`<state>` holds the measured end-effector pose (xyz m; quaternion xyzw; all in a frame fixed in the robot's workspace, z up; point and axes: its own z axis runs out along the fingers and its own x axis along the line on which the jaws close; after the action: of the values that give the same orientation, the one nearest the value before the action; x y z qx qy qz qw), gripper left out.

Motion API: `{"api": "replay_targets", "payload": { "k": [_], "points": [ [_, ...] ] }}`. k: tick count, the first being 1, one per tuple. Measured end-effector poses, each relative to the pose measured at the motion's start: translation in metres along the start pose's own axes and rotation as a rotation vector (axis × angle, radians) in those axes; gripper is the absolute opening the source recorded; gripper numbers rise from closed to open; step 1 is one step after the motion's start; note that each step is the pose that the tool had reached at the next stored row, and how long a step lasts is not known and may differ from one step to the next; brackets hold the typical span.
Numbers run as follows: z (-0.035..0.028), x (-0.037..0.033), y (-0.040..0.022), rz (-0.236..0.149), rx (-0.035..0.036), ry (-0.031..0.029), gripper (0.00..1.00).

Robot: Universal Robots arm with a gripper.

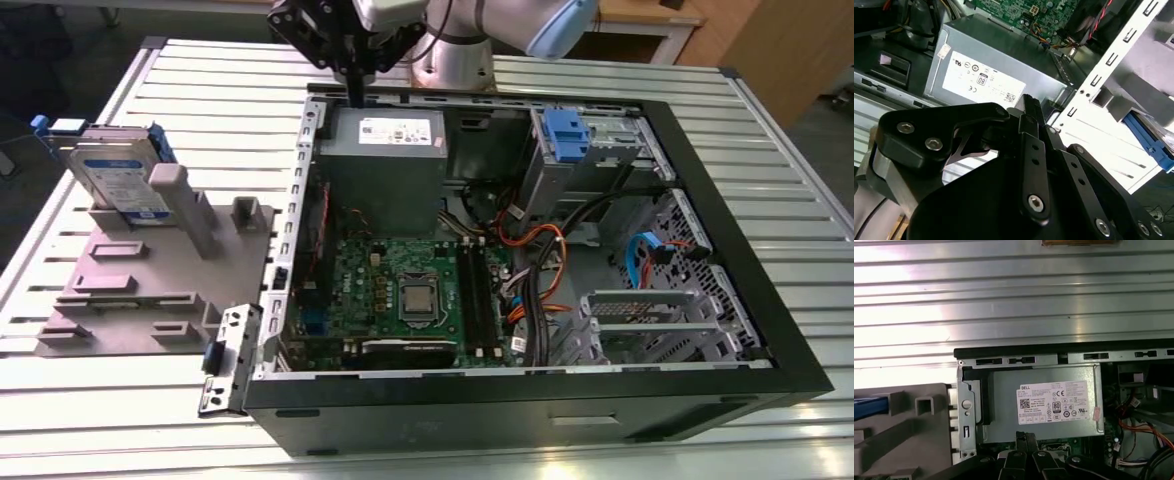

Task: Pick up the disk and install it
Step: 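Reach for the disk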

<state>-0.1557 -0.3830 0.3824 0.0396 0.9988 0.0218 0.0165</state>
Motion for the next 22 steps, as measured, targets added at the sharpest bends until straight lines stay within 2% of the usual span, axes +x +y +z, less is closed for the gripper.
{"api": "replay_targets", "payload": {
  "k": [10,22],
  "points": [
    [0.0021,0.0124,0.0012,0.0,-0.0003,-0.0031,0.11],
    [0.0021,0.0183,0.0009,0.0,-0.0004,-0.0041,0.11]
  ]
}}
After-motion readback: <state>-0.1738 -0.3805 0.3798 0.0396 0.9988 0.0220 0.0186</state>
